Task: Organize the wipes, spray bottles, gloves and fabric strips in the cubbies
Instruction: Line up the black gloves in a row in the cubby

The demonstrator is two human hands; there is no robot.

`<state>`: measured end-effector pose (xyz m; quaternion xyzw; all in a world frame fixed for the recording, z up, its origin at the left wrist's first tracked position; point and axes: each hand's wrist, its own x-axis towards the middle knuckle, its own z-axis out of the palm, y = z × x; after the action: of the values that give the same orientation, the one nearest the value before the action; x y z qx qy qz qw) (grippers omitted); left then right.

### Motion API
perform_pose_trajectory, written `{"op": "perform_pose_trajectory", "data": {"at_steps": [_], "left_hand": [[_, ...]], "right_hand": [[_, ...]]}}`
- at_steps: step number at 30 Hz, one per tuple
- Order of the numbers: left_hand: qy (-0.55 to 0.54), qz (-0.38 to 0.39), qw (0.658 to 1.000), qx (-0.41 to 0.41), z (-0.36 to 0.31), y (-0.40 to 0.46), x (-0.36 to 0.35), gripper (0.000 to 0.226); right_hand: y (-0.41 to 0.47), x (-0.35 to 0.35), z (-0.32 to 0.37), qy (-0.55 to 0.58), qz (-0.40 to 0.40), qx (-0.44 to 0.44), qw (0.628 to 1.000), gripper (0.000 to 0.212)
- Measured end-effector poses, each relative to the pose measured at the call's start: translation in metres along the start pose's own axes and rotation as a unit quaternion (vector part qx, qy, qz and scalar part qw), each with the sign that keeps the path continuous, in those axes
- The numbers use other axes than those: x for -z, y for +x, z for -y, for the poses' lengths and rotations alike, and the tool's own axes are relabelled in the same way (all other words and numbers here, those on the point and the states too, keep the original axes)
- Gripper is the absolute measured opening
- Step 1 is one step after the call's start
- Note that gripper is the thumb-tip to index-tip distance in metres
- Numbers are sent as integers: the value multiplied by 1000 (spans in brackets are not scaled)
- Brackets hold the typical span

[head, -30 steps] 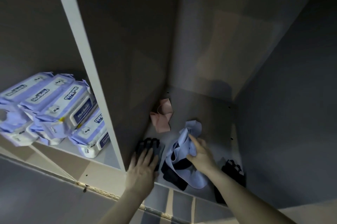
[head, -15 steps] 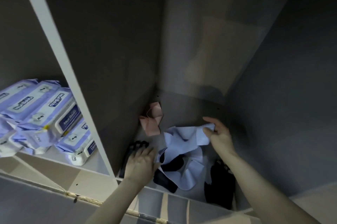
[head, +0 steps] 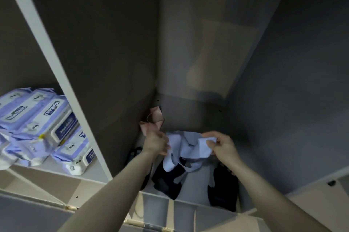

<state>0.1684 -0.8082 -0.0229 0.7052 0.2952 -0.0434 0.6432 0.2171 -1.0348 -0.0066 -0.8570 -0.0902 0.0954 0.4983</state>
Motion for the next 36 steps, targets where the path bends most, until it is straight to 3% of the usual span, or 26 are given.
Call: {"op": "perform_pose_trajectory", "data": {"at_steps": [2, 4, 6, 8, 10, 12, 14, 17, 18, 20, 21, 22, 23, 26, 27, 29, 32, 34, 36], "left_hand": [[-97, 7, 994, 39, -28, 17, -15, 26], [-147, 32, 988, 38, -60, 17, -32, 12], [-166, 63, 984, 29, -81, 16, -45, 25], [-122, 95, 988, -23, -82, 18, -49, 29], [-39, 121, 988, -89, -67, 21, -42, 46], [26, 137, 979, -146, -41, 26, -31, 53], [133, 121, 961, -211, -15, 20, -18, 45], [326, 136, 897, -266, 31, -4, 0, 33], [392, 168, 856, -293, 48, -11, 2, 34], [549, 243, 732, -322, 79, -24, 5, 50], [605, 256, 681, -324, 94, -29, 4, 61], [633, 238, 652, -344, 106, -33, 4, 67], [633, 209, 653, -359, 116, -34, 2, 66], [553, 117, 720, -403, 131, -31, -1, 38], [516, 93, 750, -404, 131, -32, 0, 29], [402, 47, 841, -361, 123, -34, -2, 21], [158, -15, 955, -249, 93, -41, -5, 13], [-27, -17, 980, -197, 70, -48, -8, 9], [-132, 6, 975, -181, 47, -60, -13, 13]], "right_hand": [[6, 5, 5, 81, -31, -37, 996, 27], [13, 10, 11, 153, -48, -66, 985, 26], [18, 14, 16, 223, -46, -98, 969, 30], [22, 15, 13, 222, -21, -102, 969, 34], [20, 8, 5, 145, 15, -86, 986, 40], [17, -7, -7, 119, 59, -85, 987, 61], [14, -24, -20, 88, 117, -68, 987, 85], [9, -43, -22, -56, 198, -39, 978, 90], [10, -46, -21, -98, 213, -38, 971, 88], [14, -52, -21, -151, 217, -42, 964, 85], [17, -53, -23, -169, 204, -45, 963, 82], [18, -54, -23, -182, 183, -56, 965, 80], [20, -54, -24, -180, 152, -69, 969, 75], [13, -51, -24, -136, 25, -121, 983, 49], [6, -50, -25, -106, -5, -146, 984, 34], [-12, -48, -27, -20, -1, -228, 973, 9], [-40, -47, -26, 137, 100, -376, 911, 31], [-47, -52, -23, 233, 165, -420, 861, 51], [-49, -58, -15, 343, 175, -406, 829, 69]]}}
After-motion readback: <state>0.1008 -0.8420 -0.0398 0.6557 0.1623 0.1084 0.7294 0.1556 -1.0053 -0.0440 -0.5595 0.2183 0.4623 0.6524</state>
